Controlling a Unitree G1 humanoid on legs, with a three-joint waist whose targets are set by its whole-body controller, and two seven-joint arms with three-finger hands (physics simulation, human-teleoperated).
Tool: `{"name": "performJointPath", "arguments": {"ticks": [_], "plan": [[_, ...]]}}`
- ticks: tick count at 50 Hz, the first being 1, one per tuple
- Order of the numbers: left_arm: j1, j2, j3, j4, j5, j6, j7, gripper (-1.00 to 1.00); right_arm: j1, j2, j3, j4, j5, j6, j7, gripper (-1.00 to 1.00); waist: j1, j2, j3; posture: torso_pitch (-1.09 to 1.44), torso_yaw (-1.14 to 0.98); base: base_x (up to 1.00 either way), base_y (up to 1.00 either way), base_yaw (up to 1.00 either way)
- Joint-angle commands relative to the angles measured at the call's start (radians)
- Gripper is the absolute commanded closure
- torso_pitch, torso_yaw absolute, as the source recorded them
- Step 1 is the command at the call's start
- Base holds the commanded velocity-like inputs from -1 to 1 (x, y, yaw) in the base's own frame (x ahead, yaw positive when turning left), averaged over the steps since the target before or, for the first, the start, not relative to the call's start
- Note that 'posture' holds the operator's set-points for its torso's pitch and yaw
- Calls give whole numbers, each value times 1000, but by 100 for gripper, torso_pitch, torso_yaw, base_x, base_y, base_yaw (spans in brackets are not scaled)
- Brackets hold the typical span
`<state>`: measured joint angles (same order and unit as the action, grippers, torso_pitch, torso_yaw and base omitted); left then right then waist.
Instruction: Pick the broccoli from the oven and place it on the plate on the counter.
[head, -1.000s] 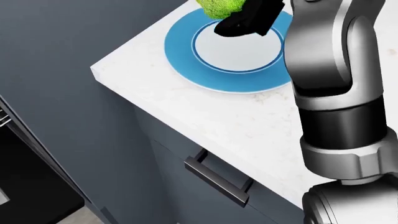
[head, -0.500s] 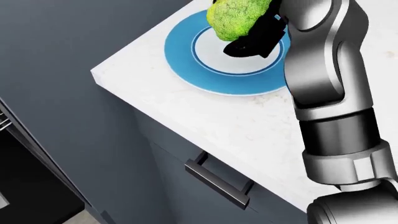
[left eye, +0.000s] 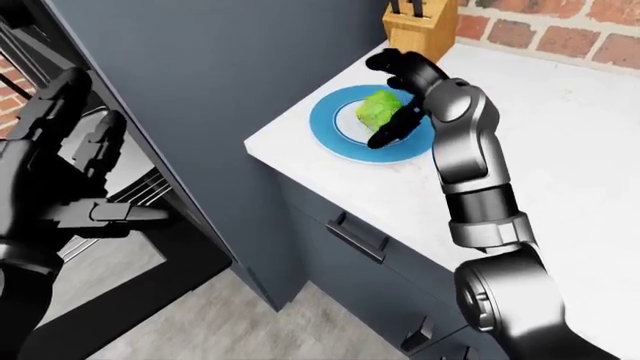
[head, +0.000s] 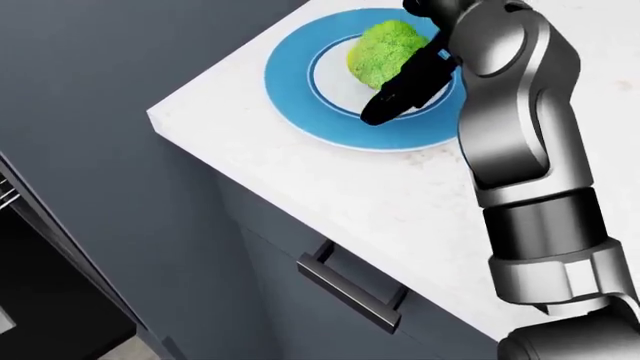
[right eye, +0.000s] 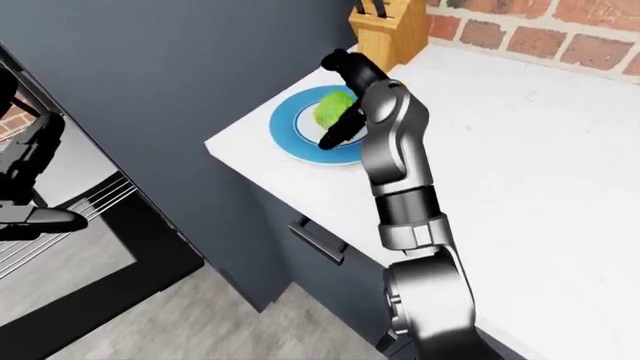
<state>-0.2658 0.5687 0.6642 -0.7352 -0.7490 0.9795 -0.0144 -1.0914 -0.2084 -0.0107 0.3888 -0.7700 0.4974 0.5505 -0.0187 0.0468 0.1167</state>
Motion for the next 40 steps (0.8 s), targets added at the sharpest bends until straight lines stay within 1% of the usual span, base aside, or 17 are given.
{"name": "performJointPath", "arguments": {"ticks": [1, 4, 10, 13, 14, 16, 20, 22, 24, 27, 29, 31, 33, 35, 36, 39, 40], "plan": [[-15, 17, 20, -20, 2, -31, 0, -100, -37, -9, -6, -41, -4, -23, -17, -73, 0, 4, -28, 10, 0, 0, 0, 0], [-13, 14, 16, -16, 9, -39, -4, -100, -43, -16, -7, -49, -8, -20, -7, -73, 0, 3, -28, 10, 0, 0, 0, 0], [-20, 17, 18, -18, 6, -30, -3, -100, -55, -35, -15, -144, -28, 24, 60, -71, 1, 2, -27, 10, 0, 0, 0, 0], [-38, 34, 29, -9, -10, -17, 6, -100, -56, -63, -24, -256, -49, 70, 135, -70, 2, 1, -25, 10, 0, 0, 0, 0], [-47, 43, 40, -13, -28, -3, 17, -100, -48, -72, -30, -298, -53, 81, 159, -70, 2, 0, -24, 10, 0, 0, 0, 0], [-51, 54, 44, -6, -40, -5, 27, -100, -34, -88, -39, -371, -64, 107, 201, -72, 3, -2, -21, 10, 0, 0, 0, 0], [-69, 86, 54, 14, -72, -7, 55, -100, 39, -124, -71, -584, -79, 165, 297, -74, 5, -6, -18, 10, 0, 0, 0, 0], [-76, 104, 70, 21, -104, -6, 74, -100, 73, -143, -87, -680, -78, 194, 336, -76, 5, -8, -19, 10, 0, 0, 0, 0], [-90, 126, 95, 30, -158, -4, 102, -100, 113, -171, -116, -812, -78, 240, 389, -84, 5, -9, -18, 10, 0, 0, 0, 0], [-87, 161, 113, 46, -220, -30, 144, -100, 164, -230, -169, -983, -66, 317, 456, -98, 4, -12, -16, 10, 0, 0, 0, 0], [-80, 183, 120, 48, -260, -48, 172, -100, 201, -263, -196, -1057, -42, 347, 474, -100, 8, -17, -13, 10, 0, 0, 0, 0], [-69, 207, 131, 49, -295, -63, 195, -100, 234, -316, -251, -1141, -7, 395, 502, -100, 9, -21, -14, 10, 0, 0, 0, 0], [-55, 220, 132, 54, -308, -83, 204, -100, 268, -363, -291, -1192, 40, 430, 503, -100, 10, -25, -15, 10, 0, 0, 0, 0], [-38, 226, 139, 51, -317, -96, 208, -100, 322, -410, -351, -1254, 96, 462, 506, -100, 11, -28, -15, 10, 0, 0, 0, 0], [-32, 232, 149, 50, -328, -97, 211, -100, 349, -439, -399, -1282, 132, 479, 507, -100, 13, -30, -15, 10, 0, 0, 0, 0], [-13, 258, 201, 47, -381, -96, 228, -100, 439, -526, -564, -1350, 267, 523, 502, -100, 19, -38, -16, 10, 0, 0, 0, 0], [-7, 266, 210, 49, -395, -99, 235, -100, 465, -548, -603, -1361, 311, 530, 486, -100, 21, -41, -14, 10, 0, 0, 0, 0]]}}
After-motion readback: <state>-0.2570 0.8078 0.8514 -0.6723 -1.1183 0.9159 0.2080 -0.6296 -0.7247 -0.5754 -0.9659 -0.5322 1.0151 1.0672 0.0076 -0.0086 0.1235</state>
